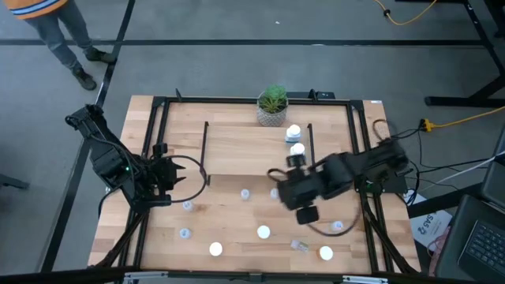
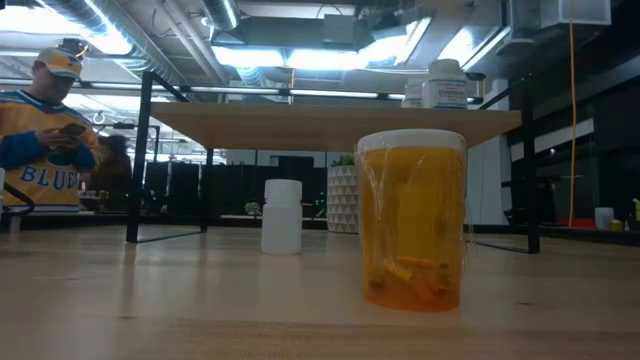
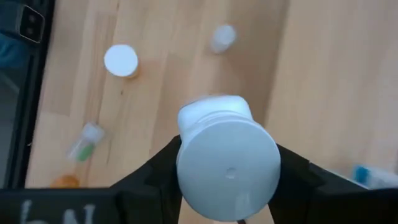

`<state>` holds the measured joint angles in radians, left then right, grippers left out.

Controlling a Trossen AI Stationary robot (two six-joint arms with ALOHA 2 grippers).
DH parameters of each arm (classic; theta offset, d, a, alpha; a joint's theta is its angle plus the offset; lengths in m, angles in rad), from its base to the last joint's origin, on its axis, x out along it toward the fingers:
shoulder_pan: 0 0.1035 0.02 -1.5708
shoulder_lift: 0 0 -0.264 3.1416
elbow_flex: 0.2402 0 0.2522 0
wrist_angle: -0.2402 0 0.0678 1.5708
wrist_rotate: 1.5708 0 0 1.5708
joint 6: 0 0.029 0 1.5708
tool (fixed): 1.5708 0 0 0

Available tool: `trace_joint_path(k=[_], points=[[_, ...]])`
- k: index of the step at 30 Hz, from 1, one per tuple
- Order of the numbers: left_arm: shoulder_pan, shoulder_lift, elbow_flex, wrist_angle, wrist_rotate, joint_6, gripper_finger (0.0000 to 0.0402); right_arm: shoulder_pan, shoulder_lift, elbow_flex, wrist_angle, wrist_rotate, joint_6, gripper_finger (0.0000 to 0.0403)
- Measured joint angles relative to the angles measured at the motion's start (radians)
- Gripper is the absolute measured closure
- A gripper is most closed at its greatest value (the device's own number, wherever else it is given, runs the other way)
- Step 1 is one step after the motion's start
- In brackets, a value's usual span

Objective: Pick and place medicine bottles onto shelf by color
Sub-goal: Put the white medicine bottle on the shelf aligned with the other white medicine bottle

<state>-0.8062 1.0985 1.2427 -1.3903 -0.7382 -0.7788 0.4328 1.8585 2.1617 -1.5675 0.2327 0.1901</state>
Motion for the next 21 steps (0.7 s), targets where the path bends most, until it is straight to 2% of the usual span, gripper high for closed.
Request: trace_joint_path(k=[3,6,9,12,16,21], points=[[0.0,0.0,0.0,0.0,0.0,0.0,0.0278,0.021,-0.091,-0.063,-0.002,0.072,0.065,0.023],[0.0,0.0,0.0,0.0,0.0,0.0,0.0278,0.034,-0.196,-0.192,-0.002,0.133,0.128,0.023],[0.0,0.0,0.0,0.0,-0.001,0.0,0.0278,0.032,-0.303,-0.359,0.002,0.142,0.214,0.023],[0.0,0.0,0.0,0.0,-0.001,0.0,0.0278,0.016,-0.373,-0.508,0.096,0.143,0.234,0.023],[0.0,0.0,0.0,0.0,-0.001,0.0,0.0278,-0.013,-0.413,-0.605,0.228,0.142,0.194,0.023],[0.0,0.0,0.0,0.001,-0.001,0.0,0.0278,-0.103,-0.38,-0.657,0.249,0.135,0.202,0.023]])
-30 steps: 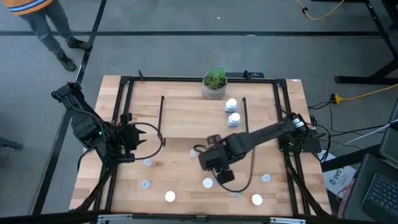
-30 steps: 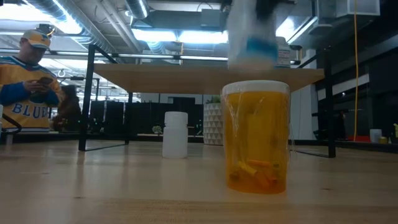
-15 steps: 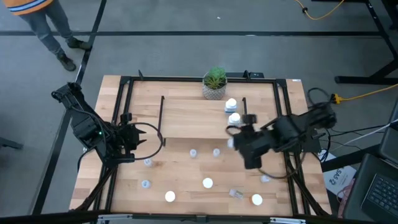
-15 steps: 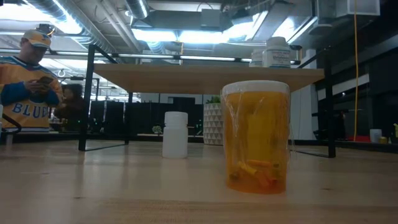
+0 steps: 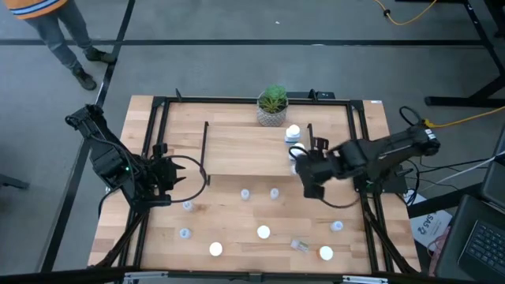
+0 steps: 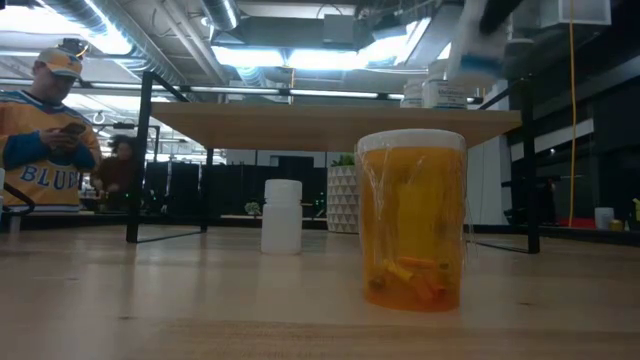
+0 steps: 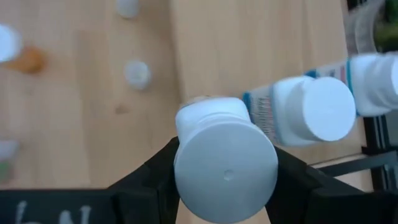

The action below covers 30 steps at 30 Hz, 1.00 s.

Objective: Pick and place medicine bottles onto shelf by color
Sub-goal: Put the white medicine bottle on the shelf aligned with the other white medicine bottle

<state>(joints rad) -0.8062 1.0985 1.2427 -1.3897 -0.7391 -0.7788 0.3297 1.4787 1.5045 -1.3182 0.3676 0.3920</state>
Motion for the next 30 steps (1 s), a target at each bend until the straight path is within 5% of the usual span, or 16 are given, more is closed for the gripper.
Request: trace_joint_path(k=[11,20,30], points=[[0.0,0.0,0.0,0.001,0.0,0.0,0.0278,-0.094,0.031,-0.009,0.032,-0.081,0.0,0.023],[0.0,0.0,0.0,0.01,0.0,0.0,0.0278,-0.114,0.031,-0.009,0.044,-0.102,-0.004,0.0156],[0.0,0.0,0.0,0.014,0.0,0.0,0.0278,-0.113,0.031,-0.009,0.042,-0.1,0.015,0.0161]])
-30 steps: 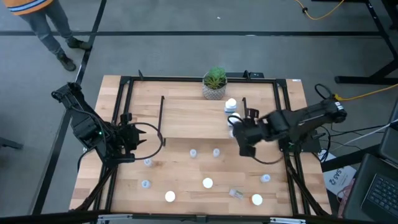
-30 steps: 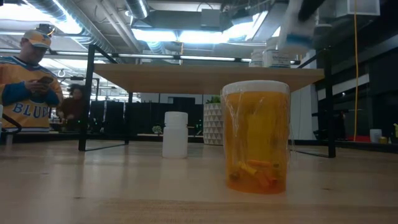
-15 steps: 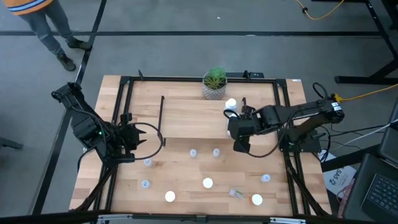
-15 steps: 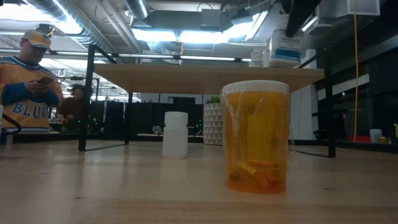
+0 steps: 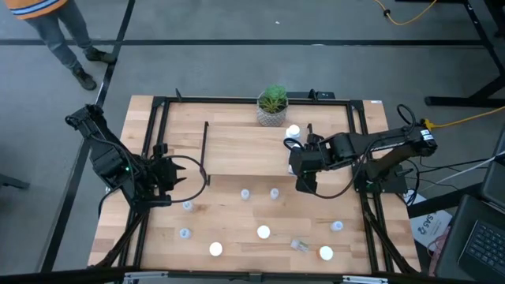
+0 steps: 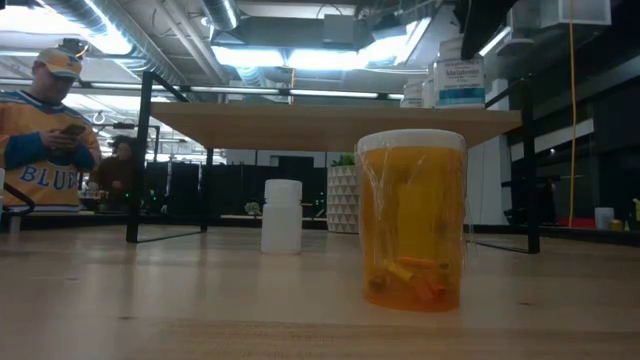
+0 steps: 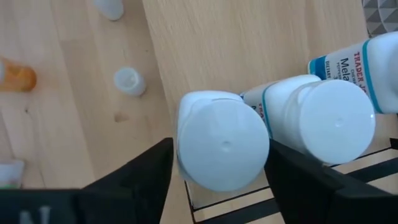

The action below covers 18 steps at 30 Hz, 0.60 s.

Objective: Pick and place medicine bottles onto shelf by color
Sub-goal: Put the white medicine bottle on the shelf aligned with the other white medicine bottle

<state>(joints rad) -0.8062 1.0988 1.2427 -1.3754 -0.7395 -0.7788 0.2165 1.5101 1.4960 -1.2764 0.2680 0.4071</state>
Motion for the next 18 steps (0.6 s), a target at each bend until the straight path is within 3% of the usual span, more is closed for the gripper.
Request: trace_joint_path(k=[18], points=[[0.0,0.0,0.0,0.001,0.0,-0.006,0.0278,0.0,0.0,0.0,-0.046,0.001,-0.124,0.0179]])
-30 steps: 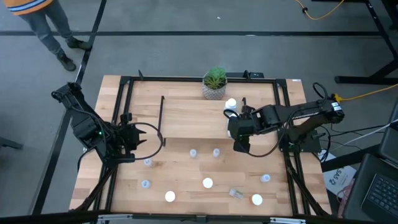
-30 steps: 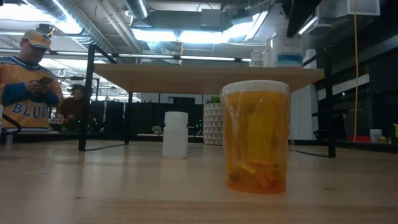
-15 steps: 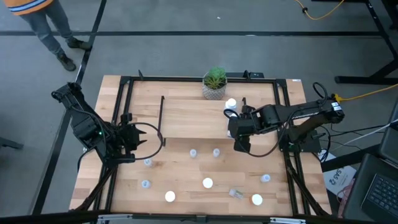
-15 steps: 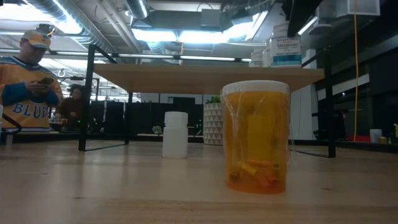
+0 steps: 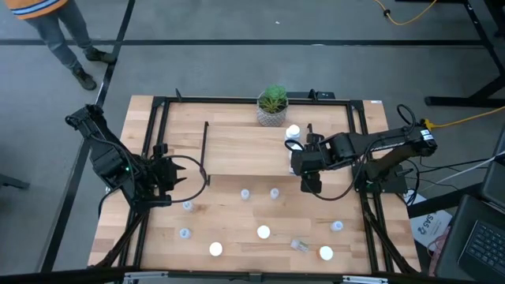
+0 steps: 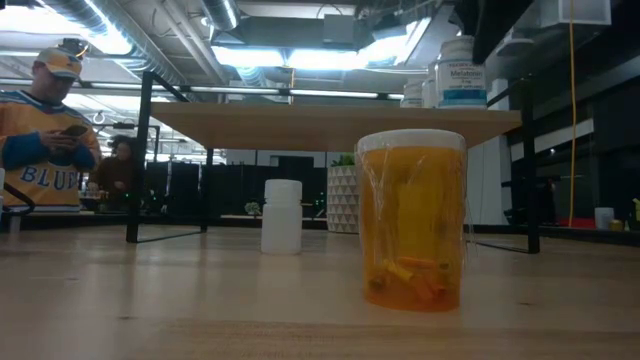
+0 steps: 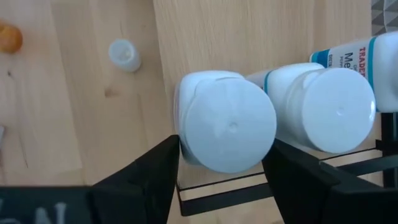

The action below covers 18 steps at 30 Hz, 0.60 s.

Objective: Pick and place medicine bottles onto shelf by color
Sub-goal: Put the white medicine bottle on the shelf aligned with the other white medicine bottle, then adjust the white medicine bottles on the shelf

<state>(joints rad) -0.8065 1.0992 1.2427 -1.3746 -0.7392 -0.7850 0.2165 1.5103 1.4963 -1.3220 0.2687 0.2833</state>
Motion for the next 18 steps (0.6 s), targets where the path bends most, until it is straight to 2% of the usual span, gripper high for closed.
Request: trace_joint_path(k=[6,12,18], points=[[0.0,0.0,0.0,0.0,0.0,-0.001,0.0278,0.0,0.0,0.041,-0.007,0.0,0.01,0.0179],[0.0,0.0,0.0,0.0,0.0,-0.002,0.0278,0.0,0.0,0.176,-0.105,0.011,0.054,0.0179],[0.0,0.0,0.0,0.0,-0.001,0.0,0.0278,-0.017,-0.001,0.265,-0.013,0.149,-0.03,0.0179]])
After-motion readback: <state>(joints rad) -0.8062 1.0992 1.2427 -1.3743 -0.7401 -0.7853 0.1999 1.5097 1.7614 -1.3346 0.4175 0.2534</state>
